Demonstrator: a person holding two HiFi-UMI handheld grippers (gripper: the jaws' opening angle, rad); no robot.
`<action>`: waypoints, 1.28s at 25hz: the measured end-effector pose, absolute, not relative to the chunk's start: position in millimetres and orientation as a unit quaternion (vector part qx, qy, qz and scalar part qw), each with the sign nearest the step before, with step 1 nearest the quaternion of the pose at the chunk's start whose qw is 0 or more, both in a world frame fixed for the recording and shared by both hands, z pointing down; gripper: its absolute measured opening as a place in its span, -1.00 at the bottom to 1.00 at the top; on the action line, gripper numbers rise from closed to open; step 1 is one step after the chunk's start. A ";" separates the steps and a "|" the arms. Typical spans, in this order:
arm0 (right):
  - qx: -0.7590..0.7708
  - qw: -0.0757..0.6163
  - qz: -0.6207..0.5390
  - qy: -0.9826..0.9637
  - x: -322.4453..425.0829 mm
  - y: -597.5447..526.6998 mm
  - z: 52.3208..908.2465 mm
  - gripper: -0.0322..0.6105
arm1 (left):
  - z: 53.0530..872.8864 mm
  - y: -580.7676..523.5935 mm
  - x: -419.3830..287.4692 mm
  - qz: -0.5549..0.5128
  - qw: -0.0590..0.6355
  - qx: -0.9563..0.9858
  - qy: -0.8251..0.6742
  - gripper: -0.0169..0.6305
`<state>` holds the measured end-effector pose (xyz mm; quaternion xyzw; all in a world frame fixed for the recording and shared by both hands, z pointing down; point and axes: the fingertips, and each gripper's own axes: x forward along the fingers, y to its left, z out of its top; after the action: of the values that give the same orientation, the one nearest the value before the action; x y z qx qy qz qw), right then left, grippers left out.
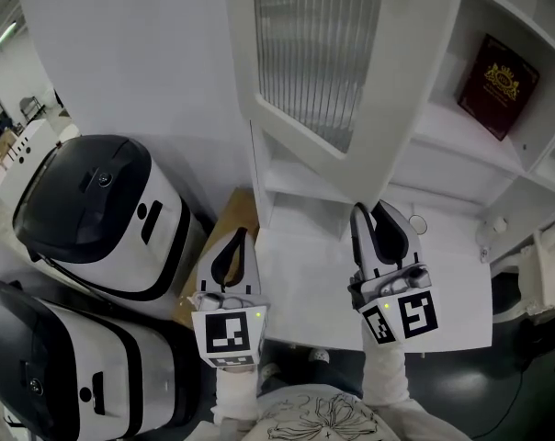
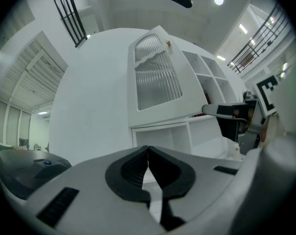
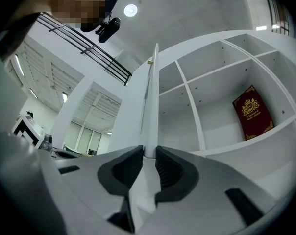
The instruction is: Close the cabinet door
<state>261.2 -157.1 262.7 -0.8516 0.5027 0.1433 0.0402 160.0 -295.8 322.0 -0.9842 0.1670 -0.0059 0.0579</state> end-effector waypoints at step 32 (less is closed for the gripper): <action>-0.787 0.058 0.164 0.592 332.1 -148.0 263.7 -0.65 | 330.7 -270.9 245.6 -0.021 0.071 -0.976 0.206 -0.94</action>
<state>332.1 -148.0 263.7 -0.7871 0.5918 0.1639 0.0579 245.6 -270.9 330.7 -0.9757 0.2062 -0.0214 0.0708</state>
